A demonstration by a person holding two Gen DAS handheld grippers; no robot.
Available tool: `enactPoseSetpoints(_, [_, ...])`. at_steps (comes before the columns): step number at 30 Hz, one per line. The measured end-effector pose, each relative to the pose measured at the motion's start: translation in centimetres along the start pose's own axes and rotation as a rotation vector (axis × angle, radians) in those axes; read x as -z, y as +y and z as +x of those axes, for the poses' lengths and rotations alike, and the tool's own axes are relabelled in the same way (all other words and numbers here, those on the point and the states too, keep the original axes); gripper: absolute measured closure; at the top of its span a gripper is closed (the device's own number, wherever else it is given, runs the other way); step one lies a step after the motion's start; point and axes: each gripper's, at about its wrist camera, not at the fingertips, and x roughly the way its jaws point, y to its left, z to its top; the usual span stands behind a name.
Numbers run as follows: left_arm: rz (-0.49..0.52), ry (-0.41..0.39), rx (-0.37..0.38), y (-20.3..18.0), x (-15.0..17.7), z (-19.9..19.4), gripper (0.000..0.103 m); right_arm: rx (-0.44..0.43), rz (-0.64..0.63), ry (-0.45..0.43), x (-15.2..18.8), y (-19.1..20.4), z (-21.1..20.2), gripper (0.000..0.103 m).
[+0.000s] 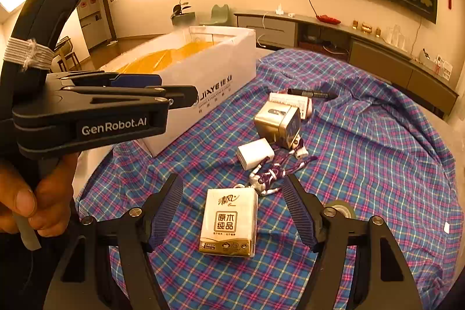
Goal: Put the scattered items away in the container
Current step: 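Grasp the white tissue pack with the right gripper while the left gripper approaches the white charger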
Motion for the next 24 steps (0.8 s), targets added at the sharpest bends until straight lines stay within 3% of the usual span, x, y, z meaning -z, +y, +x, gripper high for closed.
enactPoseSetpoints(14, [0.021,0.087,0.024,-0.8,1.1,4.4,0.048,-0.031,0.019,0.05,1.5,-0.6,2.0,0.027])
enactPoseSetpoints(24, [0.028,0.151,0.133,-2.1,1.4,6.5,0.049,-0.076,0.077,0.088,2.1,-1.3,3.4,0.027])
